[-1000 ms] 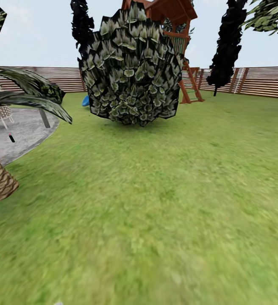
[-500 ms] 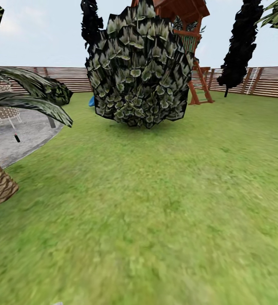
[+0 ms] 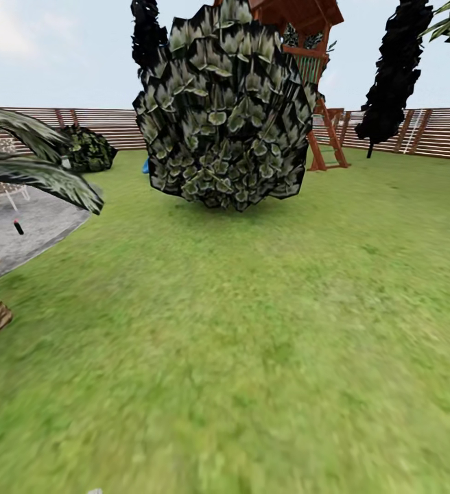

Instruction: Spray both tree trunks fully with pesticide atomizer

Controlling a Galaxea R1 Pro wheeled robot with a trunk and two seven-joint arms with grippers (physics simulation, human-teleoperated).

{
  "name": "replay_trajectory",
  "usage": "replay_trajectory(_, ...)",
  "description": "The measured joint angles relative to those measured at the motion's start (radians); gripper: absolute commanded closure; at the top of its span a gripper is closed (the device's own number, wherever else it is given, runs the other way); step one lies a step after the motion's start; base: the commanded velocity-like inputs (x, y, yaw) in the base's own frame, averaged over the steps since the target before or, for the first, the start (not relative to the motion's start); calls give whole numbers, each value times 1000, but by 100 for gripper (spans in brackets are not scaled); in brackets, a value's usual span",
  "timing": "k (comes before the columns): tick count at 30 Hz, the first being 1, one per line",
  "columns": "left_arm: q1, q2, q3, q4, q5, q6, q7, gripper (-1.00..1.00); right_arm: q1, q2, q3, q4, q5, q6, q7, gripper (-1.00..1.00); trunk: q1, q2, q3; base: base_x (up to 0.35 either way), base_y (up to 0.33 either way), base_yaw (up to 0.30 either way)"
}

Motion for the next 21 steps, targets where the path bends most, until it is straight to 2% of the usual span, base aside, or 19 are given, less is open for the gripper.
replay_trajectory(21, 0, 0, 0, 0, 0, 0, 0, -100, 0, 1, 1, 0, 0, -1, 0, -100, 0, 0, 0, 338, -118, 1)
